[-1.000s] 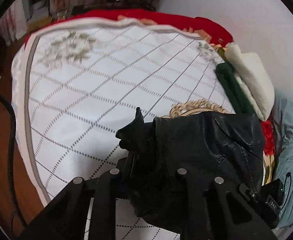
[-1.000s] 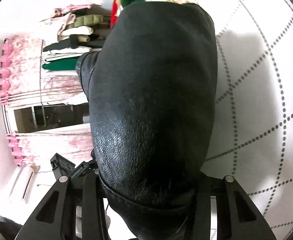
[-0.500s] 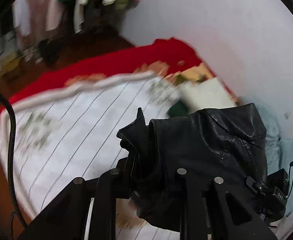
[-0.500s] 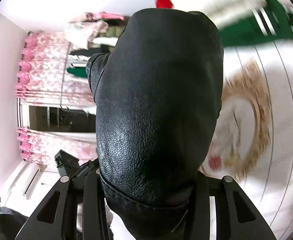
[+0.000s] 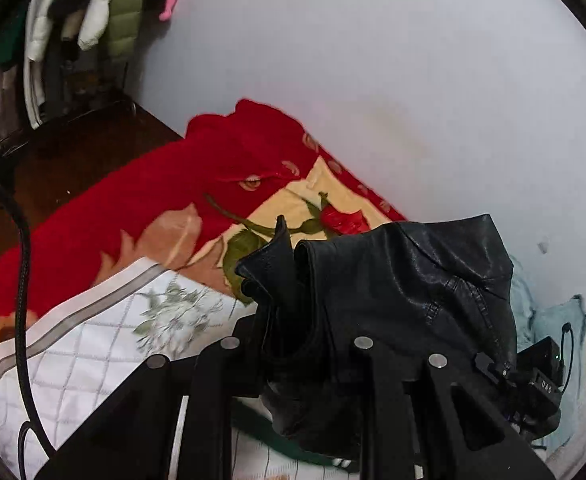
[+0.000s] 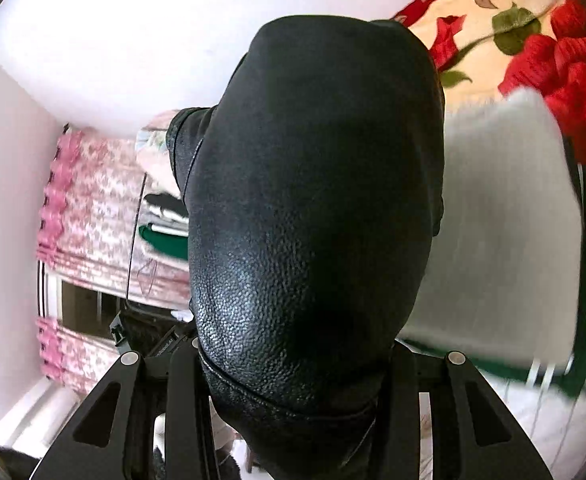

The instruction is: Fold large clothes

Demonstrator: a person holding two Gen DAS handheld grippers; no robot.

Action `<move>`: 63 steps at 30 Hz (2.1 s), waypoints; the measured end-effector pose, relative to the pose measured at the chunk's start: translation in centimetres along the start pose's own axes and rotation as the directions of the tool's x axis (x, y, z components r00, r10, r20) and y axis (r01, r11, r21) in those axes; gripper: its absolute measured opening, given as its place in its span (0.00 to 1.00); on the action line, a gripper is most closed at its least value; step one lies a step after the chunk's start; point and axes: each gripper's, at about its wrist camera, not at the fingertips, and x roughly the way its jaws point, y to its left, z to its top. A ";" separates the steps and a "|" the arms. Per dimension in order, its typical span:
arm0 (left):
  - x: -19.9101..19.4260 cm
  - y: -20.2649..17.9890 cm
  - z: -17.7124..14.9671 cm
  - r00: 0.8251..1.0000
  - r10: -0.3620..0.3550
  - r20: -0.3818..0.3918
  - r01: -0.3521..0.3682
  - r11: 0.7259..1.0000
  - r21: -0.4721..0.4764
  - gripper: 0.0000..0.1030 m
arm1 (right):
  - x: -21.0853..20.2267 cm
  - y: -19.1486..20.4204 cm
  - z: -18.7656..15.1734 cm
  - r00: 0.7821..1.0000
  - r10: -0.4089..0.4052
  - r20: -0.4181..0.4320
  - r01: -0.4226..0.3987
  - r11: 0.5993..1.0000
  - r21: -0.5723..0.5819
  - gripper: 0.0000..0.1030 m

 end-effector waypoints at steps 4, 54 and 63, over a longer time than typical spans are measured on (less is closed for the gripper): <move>7.0 1.0 -1.0 0.993 0.052 -0.107 -0.052 0.999 0.005 0.18 | 2.9 -6.7 6.8 0.996 -0.074 -0.046 0.078 0.993 0.084 0.42; -34.6 -8.0 -9.5 0.986 0.159 0.044 -0.160 0.847 0.507 0.96 | -10.6 42.9 -36.4 0.135 -0.832 0.537 0.983 0.182 0.034 1.00; -43.6 -8.8 -10.7 0.986 0.142 0.091 -0.168 0.850 0.500 0.96 | -14.8 50.7 -43.8 0.173 -0.778 0.604 0.975 0.221 0.006 1.00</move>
